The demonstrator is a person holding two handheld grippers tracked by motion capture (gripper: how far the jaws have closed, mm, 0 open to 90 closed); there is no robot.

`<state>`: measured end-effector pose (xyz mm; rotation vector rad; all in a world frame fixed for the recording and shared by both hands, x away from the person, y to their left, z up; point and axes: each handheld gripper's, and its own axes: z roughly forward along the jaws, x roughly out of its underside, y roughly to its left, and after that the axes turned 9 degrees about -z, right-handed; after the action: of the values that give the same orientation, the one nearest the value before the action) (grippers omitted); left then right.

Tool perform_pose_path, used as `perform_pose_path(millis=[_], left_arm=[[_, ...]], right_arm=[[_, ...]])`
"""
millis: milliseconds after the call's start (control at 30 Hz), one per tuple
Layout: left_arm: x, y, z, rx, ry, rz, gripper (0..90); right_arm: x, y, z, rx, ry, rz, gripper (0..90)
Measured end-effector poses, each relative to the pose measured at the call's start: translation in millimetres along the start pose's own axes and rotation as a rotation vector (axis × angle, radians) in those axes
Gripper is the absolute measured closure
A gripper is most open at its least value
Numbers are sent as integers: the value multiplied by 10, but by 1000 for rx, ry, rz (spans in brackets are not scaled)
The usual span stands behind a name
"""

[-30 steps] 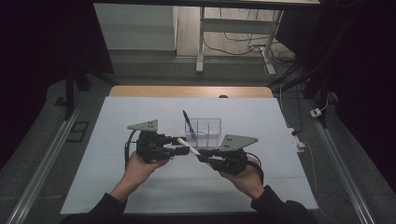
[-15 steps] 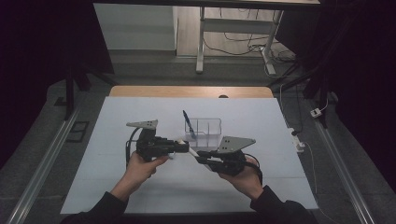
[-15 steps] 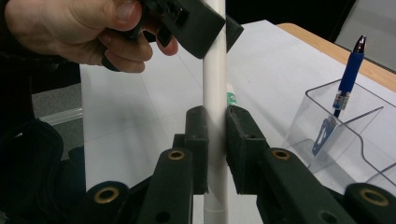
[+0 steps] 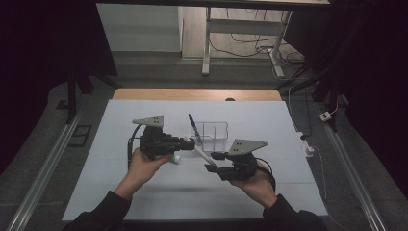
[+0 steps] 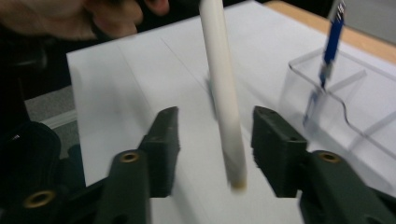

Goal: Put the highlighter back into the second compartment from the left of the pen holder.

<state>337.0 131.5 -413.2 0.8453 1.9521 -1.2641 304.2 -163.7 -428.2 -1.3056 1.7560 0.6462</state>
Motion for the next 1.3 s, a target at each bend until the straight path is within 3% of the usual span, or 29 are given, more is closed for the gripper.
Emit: perform_pose_path(millis=[267, 600, 900, 1300], left_arm=[[-247, -59, 19, -111, 56, 82, 778], [-495, -59, 27, -218, 73, 140, 778], [-652, -30, 77, -266, 72, 161, 777], [-755, 60, 159, -327, 83, 174, 777]], right_arm=[[156, -13, -166, 38, 48, 54, 299], [444, -56, -372, 111, 156, 151, 113], [612, -40, -561, 180, 189, 177, 26], [799, 22, -766, 257, 212, 245, 8]])
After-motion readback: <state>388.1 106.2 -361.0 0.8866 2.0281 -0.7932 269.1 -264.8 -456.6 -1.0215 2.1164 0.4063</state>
